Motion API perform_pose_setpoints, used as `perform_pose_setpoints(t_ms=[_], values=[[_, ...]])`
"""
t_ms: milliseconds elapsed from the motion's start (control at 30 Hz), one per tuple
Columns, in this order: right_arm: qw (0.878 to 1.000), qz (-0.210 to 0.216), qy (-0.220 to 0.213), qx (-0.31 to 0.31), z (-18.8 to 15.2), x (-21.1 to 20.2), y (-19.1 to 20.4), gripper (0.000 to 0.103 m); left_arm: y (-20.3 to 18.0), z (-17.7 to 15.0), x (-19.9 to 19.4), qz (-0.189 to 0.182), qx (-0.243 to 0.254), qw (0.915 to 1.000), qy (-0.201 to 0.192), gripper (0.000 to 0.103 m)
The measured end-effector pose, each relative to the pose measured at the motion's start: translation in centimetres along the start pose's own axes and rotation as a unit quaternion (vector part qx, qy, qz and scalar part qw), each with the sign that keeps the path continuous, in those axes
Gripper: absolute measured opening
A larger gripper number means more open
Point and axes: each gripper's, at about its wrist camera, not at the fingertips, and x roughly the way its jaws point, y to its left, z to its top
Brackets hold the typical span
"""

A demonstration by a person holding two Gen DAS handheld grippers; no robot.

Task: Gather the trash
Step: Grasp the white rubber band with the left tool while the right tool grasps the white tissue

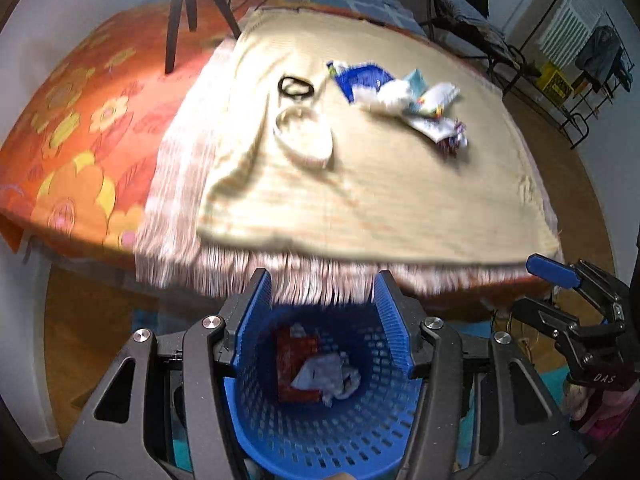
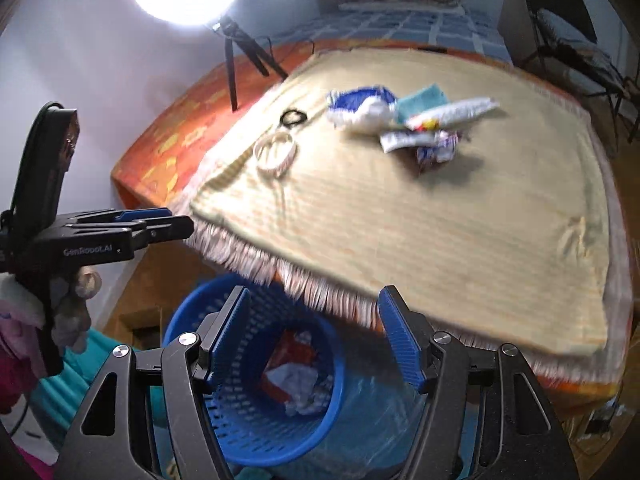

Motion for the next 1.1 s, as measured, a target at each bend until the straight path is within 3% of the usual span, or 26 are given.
perform_pose_setpoints(t_ms=[233, 367, 567, 667, 833, 933, 1100], values=[[0.997, -0.014, -0.052, -0.053, 4.0, -0.6, -0.2, 0.066, 0.4, 4.1, 1.1, -0.008, -0.006, 0.9999, -0.011, 0.055], [0.996, -0.017, -0.063, -0.055, 6.5, -0.1, -0.9, 0.066, 1.0, 5.8, 3.0, -0.019, -0.026, 0.9995, 0.009, 0.045], [0.997, -0.008, -0.057, -0.047, 9.9, 2.3, -1.7, 0.066, 2.3, 7.4, 5.7, -0.023, -0.061, 0.9974, 0.03, 0.039], [0.998, -0.003, -0.049, -0.038, 11.3, 3.8, -2.0, 0.066, 2.8, 8.4, 6.8, -0.019, -0.07, 0.9968, 0.033, 0.03], [0.999, -0.014, -0.042, -0.021, 13.7, 6.7, -2.9, 0.066, 3.8, 9.4, 8.2, -0.017, -0.085, 0.9954, 0.039, 0.029], [0.999, -0.016, -0.037, -0.01, 14.7, 8.0, -3.5, 0.066, 4.0, 9.8, 9.0, -0.015, -0.086, 0.9952, 0.045, 0.02], [0.999, -0.02, -0.028, -0.002, 15.7, 10.0, -4.1, 0.066, 4.5, 10.2, 10.1, -0.007, -0.089, 0.9947, 0.05, 0.02]])
